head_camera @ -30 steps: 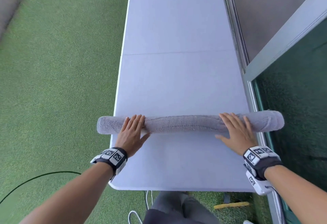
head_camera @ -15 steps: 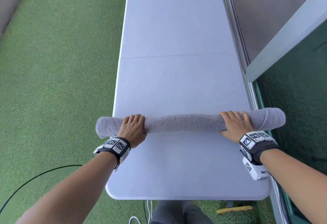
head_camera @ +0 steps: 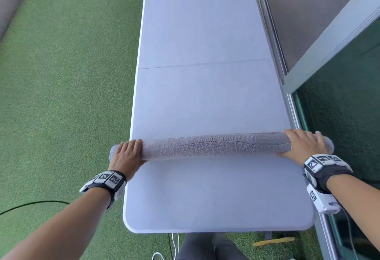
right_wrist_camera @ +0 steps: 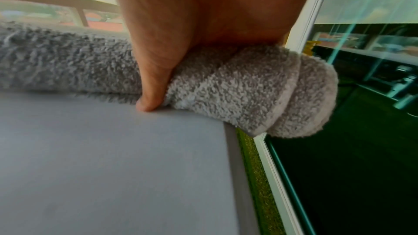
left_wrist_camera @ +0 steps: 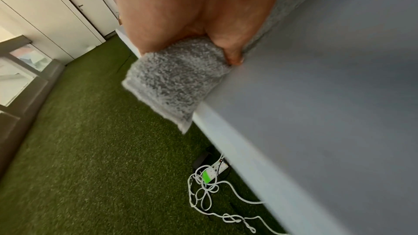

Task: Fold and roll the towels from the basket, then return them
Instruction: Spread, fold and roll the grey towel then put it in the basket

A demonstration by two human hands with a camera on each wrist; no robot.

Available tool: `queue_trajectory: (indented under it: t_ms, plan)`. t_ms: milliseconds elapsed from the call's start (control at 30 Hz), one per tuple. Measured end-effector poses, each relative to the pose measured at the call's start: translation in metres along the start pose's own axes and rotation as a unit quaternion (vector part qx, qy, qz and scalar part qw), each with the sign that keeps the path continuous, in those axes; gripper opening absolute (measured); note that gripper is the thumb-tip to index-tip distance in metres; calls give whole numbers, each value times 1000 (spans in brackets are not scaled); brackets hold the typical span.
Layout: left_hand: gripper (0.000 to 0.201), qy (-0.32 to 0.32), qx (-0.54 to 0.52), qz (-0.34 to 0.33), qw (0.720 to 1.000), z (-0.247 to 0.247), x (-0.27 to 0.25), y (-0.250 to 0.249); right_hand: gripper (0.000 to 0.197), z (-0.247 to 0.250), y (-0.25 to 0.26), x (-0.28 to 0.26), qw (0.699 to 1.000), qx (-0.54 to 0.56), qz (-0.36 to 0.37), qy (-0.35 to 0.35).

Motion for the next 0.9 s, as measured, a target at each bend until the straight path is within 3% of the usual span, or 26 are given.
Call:
queue_trajectory:
  t_ms: [167,300,433,567,733,900]
  plan:
    - [52,68,-40,216,973,7,-14,-59,80,-13,30,-25,992,32,-119,8]
    - [62,131,-122,301,936,4,-36,-142,98,-29,89,-57,980,128,-143,45]
    - [65,181,-288,286,896,-1,-54,-216,77,-36,140,-84,968,235,-89,9]
    - [43,231,-416,233,848,-1,-74,-250,64,-46,165,-99,913,399,-76,34]
    - [40,210,-453,234,834,-6,-82,-250,67,-48,171,-106,889,446,-102,20]
    - [42,210,-453,219,838,-11,-83,-247,71,-39,174,-105,896,425,-124,-26]
Point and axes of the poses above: each hand's wrist, its own x-axis towards the middle knuckle, its own z-axis out of the back of the hand, y = z × x, the point moved 2 cm from there along x, towards the middle knuckle, and after that the axes turned 6 degrees about z, right-handed, at the moved point
